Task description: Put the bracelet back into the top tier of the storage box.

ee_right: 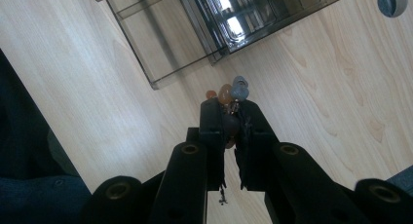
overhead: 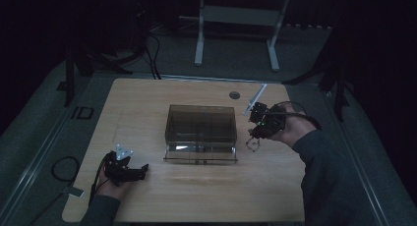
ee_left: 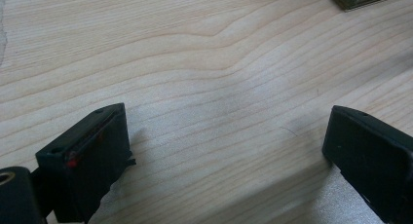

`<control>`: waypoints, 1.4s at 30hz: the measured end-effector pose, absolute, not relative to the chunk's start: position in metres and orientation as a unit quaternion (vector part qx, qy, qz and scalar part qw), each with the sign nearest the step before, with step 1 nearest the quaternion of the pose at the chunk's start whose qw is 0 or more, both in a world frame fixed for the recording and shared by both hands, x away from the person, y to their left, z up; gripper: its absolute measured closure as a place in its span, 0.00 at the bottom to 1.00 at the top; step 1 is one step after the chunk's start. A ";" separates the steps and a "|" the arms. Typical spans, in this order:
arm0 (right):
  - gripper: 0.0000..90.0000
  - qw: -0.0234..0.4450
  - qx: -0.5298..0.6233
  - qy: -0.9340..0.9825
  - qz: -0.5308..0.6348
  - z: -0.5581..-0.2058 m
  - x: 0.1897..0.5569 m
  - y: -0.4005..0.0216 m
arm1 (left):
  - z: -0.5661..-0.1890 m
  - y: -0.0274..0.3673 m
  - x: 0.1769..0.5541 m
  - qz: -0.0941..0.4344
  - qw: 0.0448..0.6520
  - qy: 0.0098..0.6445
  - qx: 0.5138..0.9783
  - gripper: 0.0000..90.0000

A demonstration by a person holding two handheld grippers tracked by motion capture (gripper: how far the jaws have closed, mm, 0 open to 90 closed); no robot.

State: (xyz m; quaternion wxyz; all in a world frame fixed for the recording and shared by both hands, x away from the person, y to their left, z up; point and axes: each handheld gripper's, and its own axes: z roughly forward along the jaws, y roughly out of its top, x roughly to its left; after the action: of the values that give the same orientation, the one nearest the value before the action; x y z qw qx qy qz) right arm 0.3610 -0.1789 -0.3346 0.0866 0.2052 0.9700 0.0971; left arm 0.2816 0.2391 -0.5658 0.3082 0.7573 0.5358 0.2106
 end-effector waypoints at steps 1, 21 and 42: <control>0.92 0.087 0.205 0.970 0.096 -0.334 0.361 -0.178 | -0.566 0.239 0.282 0.211 0.308 0.536 0.758 0.04; 0.92 0.091 0.190 0.971 0.114 -0.327 0.358 -0.165 | -0.566 0.239 0.282 0.211 0.308 0.536 0.758 0.04; 0.92 0.087 0.174 0.973 0.121 -0.326 0.357 -0.150 | -0.566 0.239 0.282 0.211 0.308 0.536 0.758 0.04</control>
State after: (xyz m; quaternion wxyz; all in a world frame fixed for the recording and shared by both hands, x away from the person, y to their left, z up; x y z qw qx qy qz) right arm 0.3566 -0.1503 -0.3261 0.0870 0.1743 0.9734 0.1207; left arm 0.2816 0.2391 -0.5658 0.3080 0.7575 0.5357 0.2106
